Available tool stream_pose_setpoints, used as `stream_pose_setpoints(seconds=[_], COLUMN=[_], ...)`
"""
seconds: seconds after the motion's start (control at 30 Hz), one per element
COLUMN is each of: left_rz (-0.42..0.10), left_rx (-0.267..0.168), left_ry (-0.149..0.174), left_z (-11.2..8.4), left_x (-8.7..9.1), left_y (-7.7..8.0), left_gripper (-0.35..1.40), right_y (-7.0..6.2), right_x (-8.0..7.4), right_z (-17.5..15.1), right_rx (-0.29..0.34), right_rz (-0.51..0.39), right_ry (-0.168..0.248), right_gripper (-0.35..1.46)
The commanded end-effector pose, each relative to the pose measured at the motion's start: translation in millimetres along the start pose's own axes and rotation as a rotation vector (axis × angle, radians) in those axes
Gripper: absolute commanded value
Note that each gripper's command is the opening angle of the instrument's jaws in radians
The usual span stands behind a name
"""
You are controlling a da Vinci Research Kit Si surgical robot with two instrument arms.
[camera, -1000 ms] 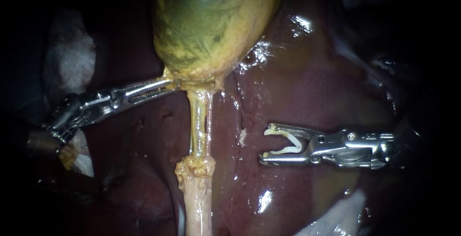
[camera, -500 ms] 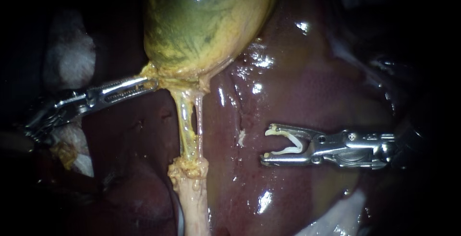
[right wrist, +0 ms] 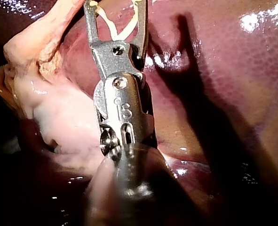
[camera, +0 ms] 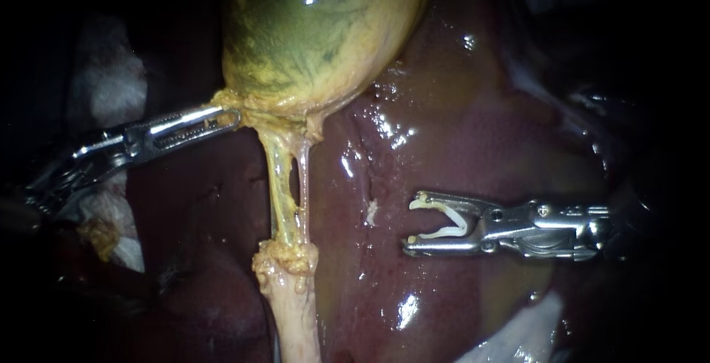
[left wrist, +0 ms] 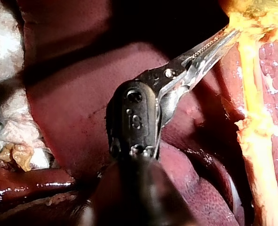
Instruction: Grabbing gallbladder
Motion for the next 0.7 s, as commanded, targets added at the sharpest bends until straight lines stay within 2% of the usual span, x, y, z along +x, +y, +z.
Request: stream_pose_setpoints(seconds=[0.03,0.7], left_rz=[0.001,0.000], left_rx=[0.000,0.004], left_ry=[0.000,0.002], left_z=[0.0,0.0], left_x=[0.0,0.0], left_y=[0.0,0.0], left_gripper=[-0.30,-0.30], right_y=[0.0,-0.1], right_x=[0.0,0.0], right_z=[0.0,0.0], right_rx=[-0.001,-0.001], right_rz=[0.000,0.000], right_ry=[0.000,0.000], right_gripper=[0.59,0.59])
